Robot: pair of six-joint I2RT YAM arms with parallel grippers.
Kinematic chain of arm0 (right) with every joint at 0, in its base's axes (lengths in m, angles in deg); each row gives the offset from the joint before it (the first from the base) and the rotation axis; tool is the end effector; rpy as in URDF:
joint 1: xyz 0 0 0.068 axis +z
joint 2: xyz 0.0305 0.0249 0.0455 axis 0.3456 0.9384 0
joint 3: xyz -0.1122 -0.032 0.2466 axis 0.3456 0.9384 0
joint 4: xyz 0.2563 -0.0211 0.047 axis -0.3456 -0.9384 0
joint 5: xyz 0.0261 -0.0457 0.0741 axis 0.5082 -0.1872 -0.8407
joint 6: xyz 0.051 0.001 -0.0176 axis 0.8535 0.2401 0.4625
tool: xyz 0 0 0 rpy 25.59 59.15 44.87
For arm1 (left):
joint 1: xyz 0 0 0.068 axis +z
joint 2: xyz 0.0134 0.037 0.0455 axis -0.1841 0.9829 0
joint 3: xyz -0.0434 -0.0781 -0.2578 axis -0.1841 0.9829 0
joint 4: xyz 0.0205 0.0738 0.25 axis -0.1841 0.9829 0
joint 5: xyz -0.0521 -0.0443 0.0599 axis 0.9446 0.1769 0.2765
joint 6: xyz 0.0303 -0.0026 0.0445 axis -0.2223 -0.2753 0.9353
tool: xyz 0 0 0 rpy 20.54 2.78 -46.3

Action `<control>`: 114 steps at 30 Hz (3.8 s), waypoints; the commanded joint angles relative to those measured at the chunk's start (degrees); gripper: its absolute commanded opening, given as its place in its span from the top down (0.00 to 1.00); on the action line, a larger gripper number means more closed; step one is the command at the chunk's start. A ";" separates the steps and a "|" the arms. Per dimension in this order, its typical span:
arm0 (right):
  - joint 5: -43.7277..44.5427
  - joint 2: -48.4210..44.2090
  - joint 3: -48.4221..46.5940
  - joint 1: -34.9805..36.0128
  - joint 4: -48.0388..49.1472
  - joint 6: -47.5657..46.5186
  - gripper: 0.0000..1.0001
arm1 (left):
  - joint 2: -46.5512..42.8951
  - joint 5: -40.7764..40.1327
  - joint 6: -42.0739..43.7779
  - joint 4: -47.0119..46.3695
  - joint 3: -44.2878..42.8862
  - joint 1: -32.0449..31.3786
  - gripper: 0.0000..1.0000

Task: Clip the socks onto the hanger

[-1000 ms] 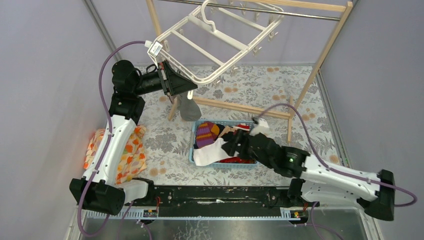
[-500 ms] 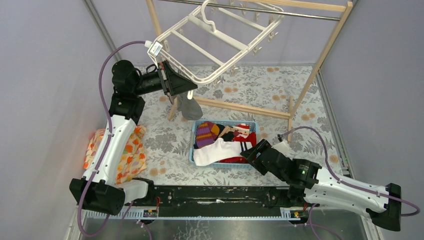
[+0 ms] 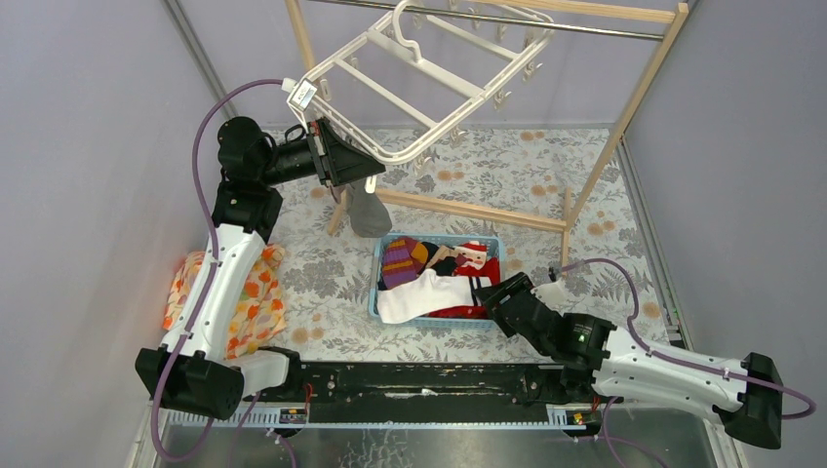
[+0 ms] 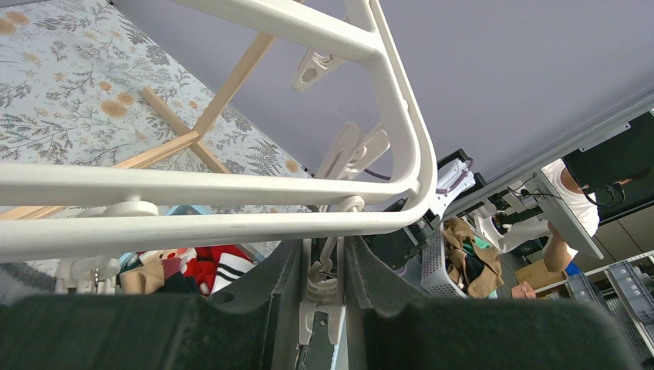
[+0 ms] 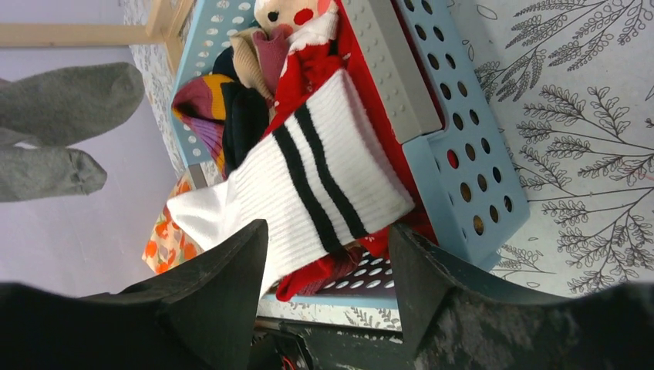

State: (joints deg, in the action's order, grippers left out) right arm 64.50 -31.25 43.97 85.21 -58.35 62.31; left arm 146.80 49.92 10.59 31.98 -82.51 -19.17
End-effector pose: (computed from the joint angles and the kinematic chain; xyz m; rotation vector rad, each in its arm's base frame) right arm 0.0790 0.1233 0.2024 0.9064 2.0979 0.9652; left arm 0.2476 -0.0695 0.4538 0.4736 1.6440 -1.5321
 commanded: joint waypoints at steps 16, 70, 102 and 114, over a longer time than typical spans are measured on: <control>17.81 -4.02 5.04 0.14 10.68 0.38 0.43 | -0.41 1.05 -0.07 0.60 -1.49 0.82 1.00; -71.77 42.83 -34.44 -21.89 91.80 -24.65 1.00 | 0.08 5.44 -18.23 -20.71 4.34 1.04 1.00; -65.47 45.92 -34.99 -23.02 91.40 -26.73 1.00 | -0.15 5.71 -20.02 -22.61 4.68 1.36 1.00; -65.12 45.83 -35.62 -23.01 94.29 -25.22 1.00 | -0.20 5.94 -19.50 -22.61 5.08 1.35 1.00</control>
State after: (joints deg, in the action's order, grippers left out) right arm -1.05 16.90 10.56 62.70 31.72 37.26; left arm 147.00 53.53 -8.78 12.61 -77.79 -18.05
